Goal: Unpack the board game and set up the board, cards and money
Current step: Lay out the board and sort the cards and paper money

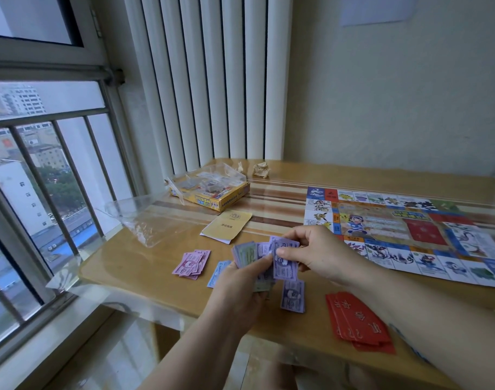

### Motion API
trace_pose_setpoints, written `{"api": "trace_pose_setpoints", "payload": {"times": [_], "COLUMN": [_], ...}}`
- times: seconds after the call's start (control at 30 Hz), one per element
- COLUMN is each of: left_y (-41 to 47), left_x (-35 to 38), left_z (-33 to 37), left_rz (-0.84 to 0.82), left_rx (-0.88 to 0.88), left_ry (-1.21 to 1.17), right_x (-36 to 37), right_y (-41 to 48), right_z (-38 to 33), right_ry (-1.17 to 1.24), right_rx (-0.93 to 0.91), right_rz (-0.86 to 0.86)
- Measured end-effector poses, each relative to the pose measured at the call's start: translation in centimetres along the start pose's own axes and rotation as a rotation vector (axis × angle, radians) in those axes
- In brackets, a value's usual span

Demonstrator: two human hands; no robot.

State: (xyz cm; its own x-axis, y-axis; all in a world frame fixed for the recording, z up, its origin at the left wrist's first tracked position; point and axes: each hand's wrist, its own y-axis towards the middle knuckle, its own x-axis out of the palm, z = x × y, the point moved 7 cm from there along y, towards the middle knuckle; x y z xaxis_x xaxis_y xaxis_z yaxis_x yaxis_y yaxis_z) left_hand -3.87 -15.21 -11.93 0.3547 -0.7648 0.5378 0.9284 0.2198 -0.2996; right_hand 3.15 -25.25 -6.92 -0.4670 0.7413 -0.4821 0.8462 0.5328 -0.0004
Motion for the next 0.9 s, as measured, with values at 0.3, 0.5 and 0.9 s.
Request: {"api": "trace_pose_setpoints", "payload": {"times": [0.3,0.5,0.9], "left_y": [0.0,0.4,0.4], "left_x": [-0.1,0.6,-1.6], "left_z": [0.2,0.0,1.1], "left_rz": [-0.016,-0.017,0.111], "left_rx": [0.021,0.008,-0.100], "left_ry": [-0.002,-0.007,-0.315], "right_x": [-1.0,-0.8,-1.5], "right_y": [0.0,0.0,-1.4], "right_z": [0.6,0.6,3.2], "right_ry": [0.104,0.141,-0.025], "right_rx": [0.042,0.066,0.122], "right_rz": [0.041,0.005,0.054]}}
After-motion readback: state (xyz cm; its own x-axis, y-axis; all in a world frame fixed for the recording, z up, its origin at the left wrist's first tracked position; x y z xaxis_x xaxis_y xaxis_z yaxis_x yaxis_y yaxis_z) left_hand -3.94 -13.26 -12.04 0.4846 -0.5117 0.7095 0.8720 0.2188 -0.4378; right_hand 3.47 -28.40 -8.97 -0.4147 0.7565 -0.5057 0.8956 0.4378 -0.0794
